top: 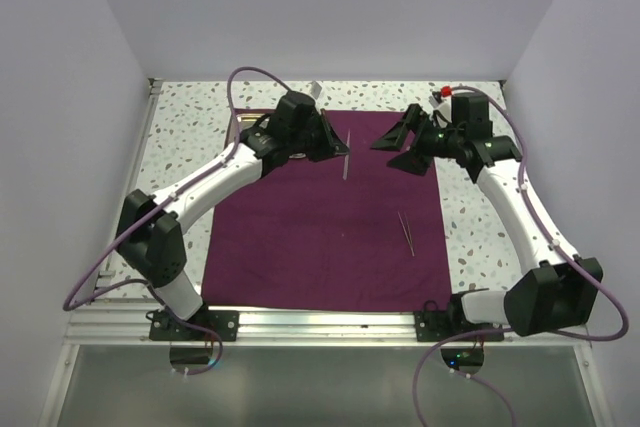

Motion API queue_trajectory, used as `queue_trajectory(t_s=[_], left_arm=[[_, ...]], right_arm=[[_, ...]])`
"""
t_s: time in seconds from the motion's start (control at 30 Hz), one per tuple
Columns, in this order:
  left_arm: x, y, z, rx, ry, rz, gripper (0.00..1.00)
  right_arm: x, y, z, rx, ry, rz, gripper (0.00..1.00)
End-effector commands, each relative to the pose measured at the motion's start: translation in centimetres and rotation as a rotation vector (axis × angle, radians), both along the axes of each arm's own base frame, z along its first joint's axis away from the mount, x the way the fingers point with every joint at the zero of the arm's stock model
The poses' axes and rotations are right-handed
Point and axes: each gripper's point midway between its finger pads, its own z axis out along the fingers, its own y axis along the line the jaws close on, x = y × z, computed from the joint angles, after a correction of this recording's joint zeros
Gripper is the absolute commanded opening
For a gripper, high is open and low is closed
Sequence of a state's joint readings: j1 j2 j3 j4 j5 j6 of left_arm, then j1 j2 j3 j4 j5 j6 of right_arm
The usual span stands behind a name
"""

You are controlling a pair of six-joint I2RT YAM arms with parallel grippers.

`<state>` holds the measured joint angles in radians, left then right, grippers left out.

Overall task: Open and lay out the surgical kit
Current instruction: Place the medical item in the surgical kit.

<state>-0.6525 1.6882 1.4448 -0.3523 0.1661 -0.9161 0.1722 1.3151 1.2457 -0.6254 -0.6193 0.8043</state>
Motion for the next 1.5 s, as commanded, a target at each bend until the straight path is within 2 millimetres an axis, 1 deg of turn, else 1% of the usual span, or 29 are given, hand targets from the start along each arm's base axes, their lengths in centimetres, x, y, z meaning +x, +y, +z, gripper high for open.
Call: queue_trajectory(t_s=[0.0, 0.03, 0.07, 0.1, 0.23, 0.3, 0.43, 0.47, 0.63, 0.77, 0.8, 0.83, 0.9, 0.93, 0.97, 1.0, 1.13, 1.17, 1.2, 1.23, 1.27, 1.3, 1.33, 1.37, 1.4, 1.43, 1.47], left_arm=[[-0.5, -1.6, 6.2, -0.209, -0.091, -0.014, 0.00], [-0.5, -1.7, 6.4, -0.214, -0.093, -0.015, 0.00], [-0.5, -1.9, 6.4, -0.216, -0.091, -0.015, 0.00], [-0.4, -1.9, 6.6, -0.219, -0.093, -0.016, 0.00], [-0.3, -2.4, 7.3, -0.236, -0.100, -0.021, 0.00], [-0.3, -2.8, 7.0, -0.234, -0.093, -0.027, 0.00], [0.0, -3.2, 7.3, -0.248, -0.098, -0.035, 0.00], [0.0, -3.4, 7.7, -0.256, -0.105, -0.037, 0.00], [0.3, -3.9, 7.7, -0.255, -0.097, -0.056, 0.00], [0.2, -4.2, 7.5, -0.255, -0.093, -0.065, 0.00], [0.3, -4.1, 7.5, -0.255, -0.093, -0.064, 0.00], [0.2, -4.2, 7.4, -0.254, -0.093, -0.066, 0.00], [0.2, -4.3, 7.3, -0.253, -0.089, -0.070, 0.00], [0.3, -4.2, 7.2, -0.249, -0.090, -0.071, 0.00], [0.3, -4.2, 7.1, -0.246, -0.091, -0.072, 0.00], [0.3, -4.2, 7.1, -0.242, -0.091, -0.070, 0.00], [0.5, -4.0, 6.6, -0.189, -0.105, -0.088, 0.01], [0.7, -3.9, 6.1, -0.164, -0.102, -0.089, 0.10], [1.2, -3.4, 5.6, -0.114, -0.123, -0.078, 0.26], [1.7, -2.9, 5.9, -0.083, -0.136, -0.065, 0.52], [1.8, -1.9, 4.6, -0.020, -0.105, -0.047, 0.62], [2.6, -0.7, 4.1, 0.040, -0.122, -0.012, 0.76], [3.2, 1.0, 3.3, 0.095, -0.097, 0.024, 0.93], [4.0, 2.4, 2.4, 0.150, -0.096, 0.067, 0.95], [4.6, 3.5, 1.8, 0.192, -0.090, 0.089, 0.96], [5.6, 5.2, 1.7, 0.235, -0.097, 0.103, 0.98], [6.1, 6.8, -0.1, 0.313, -0.061, 0.127, 0.99]], right_arm=[[1.0, 1.9, 2.9, 0.104, -0.090, 0.058, 0.74], [1.1, 1.9, 2.6, 0.099, -0.087, 0.057, 0.73], [1.2, 2.0, 2.3, 0.092, -0.087, 0.056, 0.68], [1.5, 1.9, 2.2, 0.082, -0.094, 0.050, 0.68], [1.9, 2.2, 1.6, 0.037, -0.119, 0.056, 0.67], [2.1, 2.4, 1.6, 0.032, -0.121, 0.060, 0.67], [2.6, 2.8, 1.1, 0.016, -0.115, 0.064, 0.65], [2.7, 2.8, 0.8, 0.011, -0.110, 0.061, 0.65], [3.1, 4.2, -0.4, -0.012, -0.101, 0.070, 0.64], [3.6, 5.2, -1.1, -0.029, -0.098, 0.071, 0.61], [3.8, 5.5, -1.5, -0.034, -0.092, 0.074, 0.58], [3.9, 5.5, -1.5, -0.039, -0.091, 0.069, 0.47], [4.2, 5.3, -1.7, -0.049, -0.091, 0.058, 0.35], [4.3, 5.3, -1.8, -0.056, -0.093, 0.057, 0.19], [4.4, 5.2, -2.0, -0.064, -0.087, 0.054, 0.08], [4.2, 5.0, -2.2, -0.076, -0.075, 0.052, 0.00], [3.9, 4.0, -2.5, -0.139, -0.077, 0.043, 0.00], [3.7, 3.7, -2.6, -0.158, -0.078, 0.043, 0.00], [2.9, 3.1, -3.1, -0.189, -0.053, 0.046, 0.00], [2.5, 2.5, -3.4, -0.226, -0.057, 0.058, 0.00], [1.9, 1.7, -3.7, -0.264, -0.054, 0.051, 0.00], [0.8, 0.8, -4.7, -0.303, -0.011, 0.052, 0.00], [-0.2, 0.0, -6.0, -0.344, 0.011, 0.067, 0.00], [-1.5, -1.3, -6.8, -0.409, 0.044, 0.059, 0.00], [-2.2, -2.3, -7.7, -0.463, 0.066, 0.055, 0.00], [-3.0, -3.3, -8.6, -0.518, 0.081, 0.071, 0.00], [-4.3, -4.5, -10.3, -0.573, 0.134, 0.078, 0.00]])
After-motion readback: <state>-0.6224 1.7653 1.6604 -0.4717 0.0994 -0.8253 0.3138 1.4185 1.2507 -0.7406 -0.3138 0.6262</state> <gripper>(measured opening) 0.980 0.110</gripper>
